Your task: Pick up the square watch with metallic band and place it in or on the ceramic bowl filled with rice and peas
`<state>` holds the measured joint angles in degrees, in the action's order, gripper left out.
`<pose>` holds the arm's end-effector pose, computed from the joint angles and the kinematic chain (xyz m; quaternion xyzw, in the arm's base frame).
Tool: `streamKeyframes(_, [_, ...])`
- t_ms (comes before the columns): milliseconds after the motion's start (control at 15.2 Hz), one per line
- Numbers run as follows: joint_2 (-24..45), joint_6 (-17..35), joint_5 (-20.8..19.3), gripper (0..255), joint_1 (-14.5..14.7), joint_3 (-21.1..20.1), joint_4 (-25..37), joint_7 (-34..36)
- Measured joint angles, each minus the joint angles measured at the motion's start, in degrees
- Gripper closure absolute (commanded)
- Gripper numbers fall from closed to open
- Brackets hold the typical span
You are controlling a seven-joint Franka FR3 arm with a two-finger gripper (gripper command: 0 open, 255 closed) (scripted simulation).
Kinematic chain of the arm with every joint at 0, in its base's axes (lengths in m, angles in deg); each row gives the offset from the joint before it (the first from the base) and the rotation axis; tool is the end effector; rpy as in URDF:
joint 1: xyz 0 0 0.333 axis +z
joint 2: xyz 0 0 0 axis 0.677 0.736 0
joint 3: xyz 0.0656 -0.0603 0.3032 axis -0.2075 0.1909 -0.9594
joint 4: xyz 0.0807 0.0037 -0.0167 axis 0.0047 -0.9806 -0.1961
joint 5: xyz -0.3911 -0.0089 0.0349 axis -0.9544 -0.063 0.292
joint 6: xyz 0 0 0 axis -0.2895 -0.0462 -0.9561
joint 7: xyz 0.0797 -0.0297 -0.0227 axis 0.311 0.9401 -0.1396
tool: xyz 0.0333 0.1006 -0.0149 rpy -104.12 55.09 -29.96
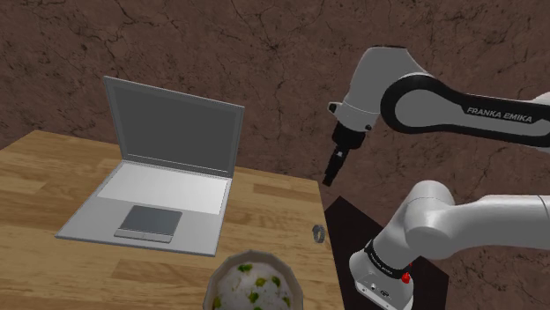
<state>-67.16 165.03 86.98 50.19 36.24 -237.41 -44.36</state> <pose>0.2683 0.0932 0.4826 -0.9913 -0.1219 0.0356 0.0334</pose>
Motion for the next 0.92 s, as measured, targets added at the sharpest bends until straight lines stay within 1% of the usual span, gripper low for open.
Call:
streamKeyframes(132, [-1.37, 2.21, 1.60, 0, 2.06, -1.19, -3.50, -0.77])
streamKeyframes(396, [-3.65, 6.81, 5.68, 0, 7.07, -4.39, -10.06, -1.58])
streamKeyframes(594, [-4.21, 10.64, 9.31, 0, 11.49, -7.28, -14.13, -1.86])
streamKeyframes(726, [-3.77, 12.73, 10.47, 0, 12.90, -8.06, -15.70, -2.55])
streamKeyframes(924, [-3.22, 15.38, 11.75, 0, 13.96, -8.98, -17.79, -2.74])
